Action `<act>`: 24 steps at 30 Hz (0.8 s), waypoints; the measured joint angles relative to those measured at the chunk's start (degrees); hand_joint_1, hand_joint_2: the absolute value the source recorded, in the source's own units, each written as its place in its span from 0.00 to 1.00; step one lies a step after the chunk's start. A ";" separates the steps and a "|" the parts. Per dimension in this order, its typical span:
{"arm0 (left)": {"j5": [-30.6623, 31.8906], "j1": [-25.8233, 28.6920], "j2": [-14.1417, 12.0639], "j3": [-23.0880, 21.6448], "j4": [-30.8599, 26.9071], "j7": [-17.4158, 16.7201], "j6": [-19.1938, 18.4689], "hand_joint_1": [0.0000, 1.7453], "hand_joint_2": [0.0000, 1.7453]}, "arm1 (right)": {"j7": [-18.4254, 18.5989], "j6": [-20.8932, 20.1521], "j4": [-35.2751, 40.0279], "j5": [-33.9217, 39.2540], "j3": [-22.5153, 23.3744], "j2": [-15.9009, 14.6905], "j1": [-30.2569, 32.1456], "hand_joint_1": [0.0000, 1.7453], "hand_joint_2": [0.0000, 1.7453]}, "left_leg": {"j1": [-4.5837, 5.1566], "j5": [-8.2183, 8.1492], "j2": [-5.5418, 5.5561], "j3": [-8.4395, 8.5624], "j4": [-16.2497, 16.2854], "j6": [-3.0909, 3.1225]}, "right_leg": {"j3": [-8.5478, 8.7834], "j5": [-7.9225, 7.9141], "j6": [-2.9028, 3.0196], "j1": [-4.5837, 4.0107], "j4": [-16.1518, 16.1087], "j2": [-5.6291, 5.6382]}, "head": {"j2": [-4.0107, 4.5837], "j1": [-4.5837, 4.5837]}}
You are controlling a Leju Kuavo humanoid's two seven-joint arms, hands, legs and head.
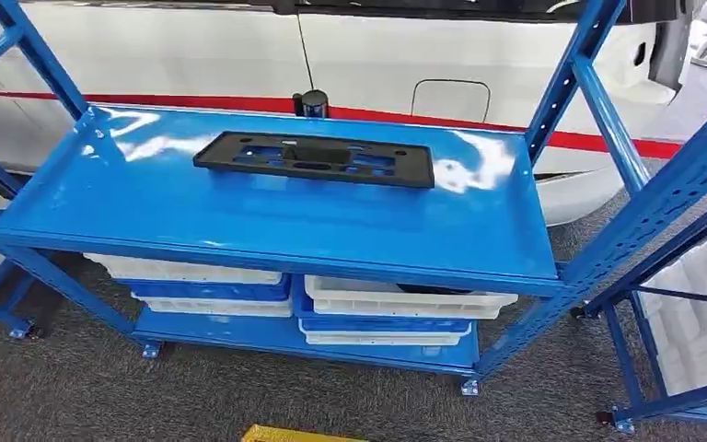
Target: Take the parts from the cabinet and place them on the table.
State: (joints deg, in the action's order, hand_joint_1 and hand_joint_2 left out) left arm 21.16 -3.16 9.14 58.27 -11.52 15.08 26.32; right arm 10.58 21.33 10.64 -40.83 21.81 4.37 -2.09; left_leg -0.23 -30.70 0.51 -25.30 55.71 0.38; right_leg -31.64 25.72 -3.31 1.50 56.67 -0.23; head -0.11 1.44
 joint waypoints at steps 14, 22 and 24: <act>1.03 -0.01 1.03 0.07 0.00 0.39 0.15 0.00 0.00 | -15.83 -2.71 -0.09 -4.87 -1.33 -0.15 -0.43 0.00 1.00 | 1.79 6.50 -1.34 -9.02 1.44 2.70 | 8.84 7.13 1.74 -1.41 -2.63 0.04 | 0.00 -0.61; 2.08 -0.20 0.76 0.04 0.00 0.15 -0.59 0.00 0.00 | -28.23 -5.48 0.96 -11.65 -6.87 2.38 -3.96 0.00 1.00 | -0.03 -4.01 -0.53 -14.52 17.02 -0.75 | 5.47 3.87 3.99 -0.89 -2.84 -0.14 | 0.00 -0.44; 2.08 -0.17 0.63 0.04 0.00 -0.07 -0.72 0.00 0.00 | -31.37 -6.67 1.53 -12.44 -8.35 3.41 -4.92 0.00 1.00 | -0.52 -2.08 -0.56 -13.25 17.26 -1.18 | 4.84 3.49 3.70 -0.75 -2.38 -0.16 | 0.00 -0.42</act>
State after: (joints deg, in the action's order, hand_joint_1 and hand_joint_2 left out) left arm 23.23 -3.33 9.77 58.31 -11.52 15.02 25.59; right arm -20.79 14.66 12.18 -53.27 13.46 7.78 -7.01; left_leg -0.76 -32.78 -0.05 -38.55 72.97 -0.80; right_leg -26.79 29.21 0.39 0.75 54.30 -0.39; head -0.11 1.03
